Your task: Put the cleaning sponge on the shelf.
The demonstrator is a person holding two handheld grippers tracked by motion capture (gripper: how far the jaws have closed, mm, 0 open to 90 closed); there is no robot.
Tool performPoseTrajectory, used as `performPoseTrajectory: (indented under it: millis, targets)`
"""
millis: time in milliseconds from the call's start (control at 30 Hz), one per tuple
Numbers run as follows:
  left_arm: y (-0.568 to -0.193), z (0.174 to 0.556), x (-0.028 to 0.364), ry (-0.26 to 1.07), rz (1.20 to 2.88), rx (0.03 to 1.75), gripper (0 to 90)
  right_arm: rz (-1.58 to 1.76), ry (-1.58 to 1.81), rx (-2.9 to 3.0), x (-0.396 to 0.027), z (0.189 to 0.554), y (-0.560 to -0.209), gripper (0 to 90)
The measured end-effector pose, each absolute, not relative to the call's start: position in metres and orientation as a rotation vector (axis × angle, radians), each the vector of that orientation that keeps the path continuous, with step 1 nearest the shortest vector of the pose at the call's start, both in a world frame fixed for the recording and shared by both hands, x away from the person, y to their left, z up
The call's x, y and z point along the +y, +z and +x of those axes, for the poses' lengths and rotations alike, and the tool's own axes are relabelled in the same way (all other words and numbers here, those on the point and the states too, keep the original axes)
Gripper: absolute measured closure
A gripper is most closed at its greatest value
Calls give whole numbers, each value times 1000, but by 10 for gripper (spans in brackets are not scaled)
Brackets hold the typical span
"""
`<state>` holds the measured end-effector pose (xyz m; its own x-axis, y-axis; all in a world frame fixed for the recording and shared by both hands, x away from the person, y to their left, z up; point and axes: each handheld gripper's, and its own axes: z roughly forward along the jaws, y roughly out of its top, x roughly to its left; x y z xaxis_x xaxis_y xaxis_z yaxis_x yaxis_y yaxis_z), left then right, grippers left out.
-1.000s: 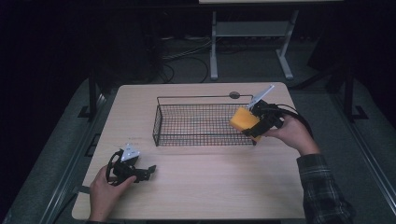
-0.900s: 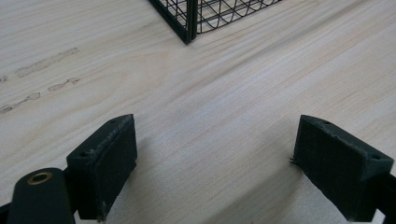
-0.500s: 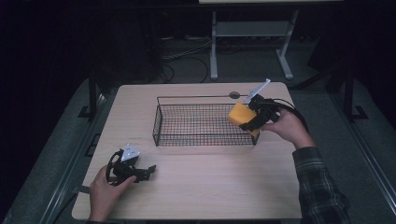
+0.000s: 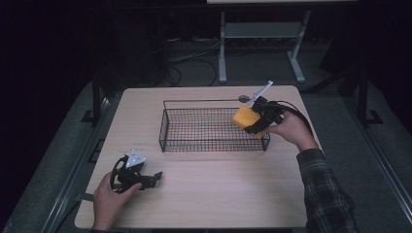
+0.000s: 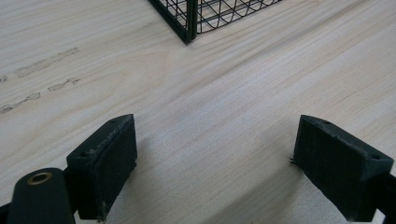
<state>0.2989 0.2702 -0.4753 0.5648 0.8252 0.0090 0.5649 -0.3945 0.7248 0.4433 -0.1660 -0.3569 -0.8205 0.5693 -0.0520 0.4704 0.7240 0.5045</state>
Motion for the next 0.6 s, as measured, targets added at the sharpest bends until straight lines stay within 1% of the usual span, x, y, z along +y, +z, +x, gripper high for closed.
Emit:
performPoseTrajectory:
  millis: [600]
  targets:
    - [-475,299,270,487,2111,1108,125,854,680,2723,-155,464,-377,224]
